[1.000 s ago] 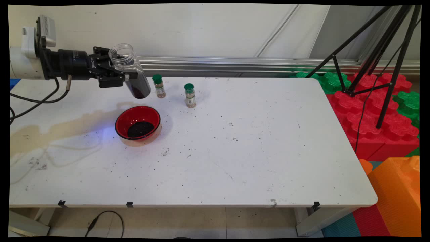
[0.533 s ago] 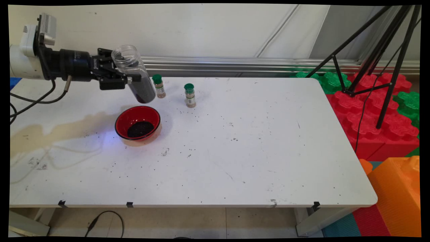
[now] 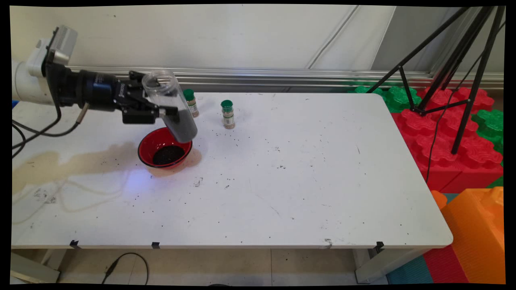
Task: Place the picked object on the table
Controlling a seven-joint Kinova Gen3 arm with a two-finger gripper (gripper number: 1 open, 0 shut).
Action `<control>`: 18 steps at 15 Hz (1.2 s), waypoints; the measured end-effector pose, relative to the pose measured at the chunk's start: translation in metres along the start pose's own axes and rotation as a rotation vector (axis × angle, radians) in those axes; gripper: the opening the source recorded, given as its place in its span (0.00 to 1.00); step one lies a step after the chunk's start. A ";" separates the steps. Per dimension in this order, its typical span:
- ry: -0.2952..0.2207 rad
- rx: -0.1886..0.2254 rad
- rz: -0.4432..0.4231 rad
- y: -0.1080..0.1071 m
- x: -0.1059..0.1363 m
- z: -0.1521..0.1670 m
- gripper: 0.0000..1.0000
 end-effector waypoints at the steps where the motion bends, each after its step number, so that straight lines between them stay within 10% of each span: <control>1: -0.001 -0.015 -0.003 0.003 -0.001 0.003 0.00; 18: -0.043 -0.177 -0.039 0.034 -0.064 0.063 0.00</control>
